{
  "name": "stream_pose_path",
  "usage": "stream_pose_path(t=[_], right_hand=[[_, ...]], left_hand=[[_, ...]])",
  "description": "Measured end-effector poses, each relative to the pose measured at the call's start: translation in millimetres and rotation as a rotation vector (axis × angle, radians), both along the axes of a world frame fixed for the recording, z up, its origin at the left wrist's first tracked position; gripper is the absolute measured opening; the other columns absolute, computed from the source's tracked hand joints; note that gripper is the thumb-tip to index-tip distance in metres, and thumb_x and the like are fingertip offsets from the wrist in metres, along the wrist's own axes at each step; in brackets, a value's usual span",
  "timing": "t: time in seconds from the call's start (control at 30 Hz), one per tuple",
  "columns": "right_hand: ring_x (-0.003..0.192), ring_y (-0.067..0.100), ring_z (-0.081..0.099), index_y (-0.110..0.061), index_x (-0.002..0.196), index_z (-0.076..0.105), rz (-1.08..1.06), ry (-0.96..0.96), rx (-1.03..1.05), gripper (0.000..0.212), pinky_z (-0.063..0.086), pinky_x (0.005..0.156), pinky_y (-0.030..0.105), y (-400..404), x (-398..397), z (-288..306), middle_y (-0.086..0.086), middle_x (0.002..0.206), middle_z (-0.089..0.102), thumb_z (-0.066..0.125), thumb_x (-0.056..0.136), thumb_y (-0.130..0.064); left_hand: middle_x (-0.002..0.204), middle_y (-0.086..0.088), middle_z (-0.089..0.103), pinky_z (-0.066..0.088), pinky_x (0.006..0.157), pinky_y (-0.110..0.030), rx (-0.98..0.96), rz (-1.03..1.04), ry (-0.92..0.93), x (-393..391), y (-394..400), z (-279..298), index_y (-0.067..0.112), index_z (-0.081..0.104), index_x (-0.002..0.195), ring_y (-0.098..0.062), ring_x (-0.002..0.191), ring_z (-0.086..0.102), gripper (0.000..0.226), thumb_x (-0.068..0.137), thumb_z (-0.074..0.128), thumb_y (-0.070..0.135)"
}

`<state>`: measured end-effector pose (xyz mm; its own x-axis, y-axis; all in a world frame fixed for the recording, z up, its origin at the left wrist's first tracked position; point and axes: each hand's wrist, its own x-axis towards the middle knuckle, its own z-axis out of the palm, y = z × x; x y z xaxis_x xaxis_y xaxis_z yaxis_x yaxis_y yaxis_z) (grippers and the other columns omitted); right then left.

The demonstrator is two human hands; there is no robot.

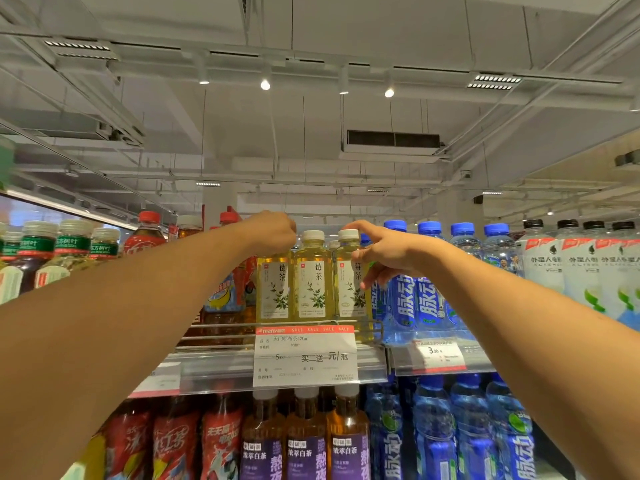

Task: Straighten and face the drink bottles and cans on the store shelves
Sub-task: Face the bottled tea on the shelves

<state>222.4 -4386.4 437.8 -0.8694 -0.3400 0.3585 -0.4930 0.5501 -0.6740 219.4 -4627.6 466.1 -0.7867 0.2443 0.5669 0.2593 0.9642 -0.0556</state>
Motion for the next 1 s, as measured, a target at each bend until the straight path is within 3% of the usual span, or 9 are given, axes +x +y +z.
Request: stream_pose_path(t=[0.2, 0.43, 0.53, 0.67, 0.77, 0.83, 0.9, 1.0], right_hand=[[0.076, 0.026, 0.077, -0.035, 0.137, 0.039, -0.028, 0.016, 0.029, 0.036, 0.058, 0.057, 0.032, -2.0, -2.2, -1.0, 0.016, 0.103, 0.075, 0.049, 0.108, -0.015], [0.07, 0.023, 0.076, -0.034, 0.14, 0.036, -0.035, 0.023, 0.06, 0.037, 0.056, 0.051, 0.028, -2.3, -3.9, -0.4, 0.017, 0.105, 0.073, 0.046, 0.109, -0.017], [0.063, 0.022, 0.073, -0.031, 0.14, 0.034, -0.068, 0.034, 0.078, 0.036, 0.058, 0.052, 0.03, -6.7, -0.1, -1.2, 0.018, 0.105, 0.071, 0.043, 0.109, -0.016], [0.056, 0.023, 0.07, -0.026, 0.136, 0.032, -0.161, 0.106, 0.111, 0.041, 0.056, 0.047, 0.029, -18.6, 5.0, -5.9, 0.017, 0.102, 0.067, 0.054, 0.102, -0.022], [0.064, 0.024, 0.07, -0.021, 0.129, 0.033, -0.319, 0.264, 0.14, 0.048, 0.055, 0.045, 0.029, -31.6, 0.5, -17.2, 0.013, 0.099, 0.064, 0.062, 0.097, -0.04], [0.079, 0.029, 0.07, -0.017, 0.134, 0.032, -0.414, 0.381, 0.185, 0.057, 0.062, 0.06, 0.041, -35.4, -4.0, -25.8, 0.012, 0.102, 0.065, 0.06, 0.096, -0.049], [0.089, 0.034, 0.068, -0.013, 0.137, 0.032, -0.501, 0.489, 0.252, 0.063, 0.06, 0.075, 0.05, -37.1, -7.6, -32.9, 0.013, 0.104, 0.067, 0.056, 0.096, -0.055], [0.087, 0.035, 0.065, -0.012, 0.139, 0.029, -0.575, 0.572, 0.298, 0.064, 0.054, 0.069, 0.043, -39.3, -7.2, -42.4, 0.013, 0.102, 0.067, 0.055, 0.096, -0.052]], left_hand=[[0.118, -0.004, 0.065, 0.053, 0.092, -0.043, 0.032, -0.152, -0.015, -4.7, 21.8, -5.9, 0.018, 0.06, 0.128, -0.023, 0.104, 0.06, 0.044, 0.102, 0.045, 0.051], [0.107, -0.009, 0.067, 0.054, 0.085, -0.04, -0.009, -0.051, 0.037, -6.7, 32.9, -4.3, 0.013, 0.063, 0.118, -0.024, 0.096, 0.062, 0.043, 0.102, 0.046, 0.049], [0.106, -0.008, 0.066, 0.049, 0.074, -0.035, -0.002, -0.037, 0.048, -8.8, 33.8, -7.9, 0.013, 0.061, 0.118, -0.022, 0.093, 0.06, 0.043, 0.103, 0.044, 0.049], [0.086, -0.003, 0.058, 0.036, 0.057, -0.03, 0.022, -0.014, 0.132, -6.7, 36.1, -16.4, 0.013, 0.061, 0.111, -0.016, 0.075, 0.052, 0.039, 0.103, 0.04, 0.046], [0.09, -0.005, 0.062, 0.042, 0.06, -0.031, 0.01, 0.029, 0.228, -3.2, 38.8, -20.5, 0.016, 0.061, 0.113, -0.02, 0.078, 0.056, 0.037, 0.1, 0.041, 0.044], [0.093, -0.006, 0.064, 0.051, 0.071, -0.035, 0.005, 0.023, 0.24, 0.1, 41.6, -23.2, 0.018, 0.06, 0.113, -0.024, 0.084, 0.059, 0.036, 0.098, 0.042, 0.045], [0.091, -0.005, 0.063, 0.053, 0.073, -0.037, -0.014, 0.011, 0.247, 3.4, 42.6, -25.2, 0.016, 0.06, 0.11, -0.024, 0.084, 0.059, 0.036, 0.098, 0.043, 0.045], [0.101, -0.006, 0.062, 0.048, 0.073, -0.038, -0.06, 0.016, 0.252, 11.1, 40.4, -28.0, 0.014, 0.058, 0.117, -0.024, 0.091, 0.057, 0.04, 0.099, 0.044, 0.048]])
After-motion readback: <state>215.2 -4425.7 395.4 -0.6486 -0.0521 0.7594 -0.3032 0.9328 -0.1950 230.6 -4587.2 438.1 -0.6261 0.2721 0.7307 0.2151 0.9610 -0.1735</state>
